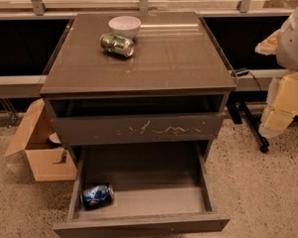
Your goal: Pick pepsi can from middle drawer and place on counter
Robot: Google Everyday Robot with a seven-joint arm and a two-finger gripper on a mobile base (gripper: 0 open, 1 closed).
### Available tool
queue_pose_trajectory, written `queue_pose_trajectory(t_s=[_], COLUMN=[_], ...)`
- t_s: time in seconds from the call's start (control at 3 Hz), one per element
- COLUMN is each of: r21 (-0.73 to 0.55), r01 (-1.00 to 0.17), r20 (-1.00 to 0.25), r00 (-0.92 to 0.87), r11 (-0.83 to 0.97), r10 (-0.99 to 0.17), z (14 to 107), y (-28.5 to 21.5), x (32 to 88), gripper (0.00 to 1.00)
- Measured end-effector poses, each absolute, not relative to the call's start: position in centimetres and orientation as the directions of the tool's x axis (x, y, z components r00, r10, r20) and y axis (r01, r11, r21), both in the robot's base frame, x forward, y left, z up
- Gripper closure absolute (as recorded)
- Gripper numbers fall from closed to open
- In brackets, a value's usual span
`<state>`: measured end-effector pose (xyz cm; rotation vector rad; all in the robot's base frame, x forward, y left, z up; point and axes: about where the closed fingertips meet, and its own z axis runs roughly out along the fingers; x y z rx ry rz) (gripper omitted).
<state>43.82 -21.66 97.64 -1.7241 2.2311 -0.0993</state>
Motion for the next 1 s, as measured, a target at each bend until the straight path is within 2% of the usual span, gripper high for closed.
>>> queue_pose_trajectory(t_s=[0.67,1.0], r21=[-0.216,-0.152], r01=[-0.943,-0.962], r20=[-0.247,-0.330], r00=[-0.199,-0.166], r11=[0.254,0.225], r10=[-0.948,-0.929], z=[96.2,92.4], y=[-20.8,-18.8], x=[44.9,46.7], gripper=[0.00,0.00])
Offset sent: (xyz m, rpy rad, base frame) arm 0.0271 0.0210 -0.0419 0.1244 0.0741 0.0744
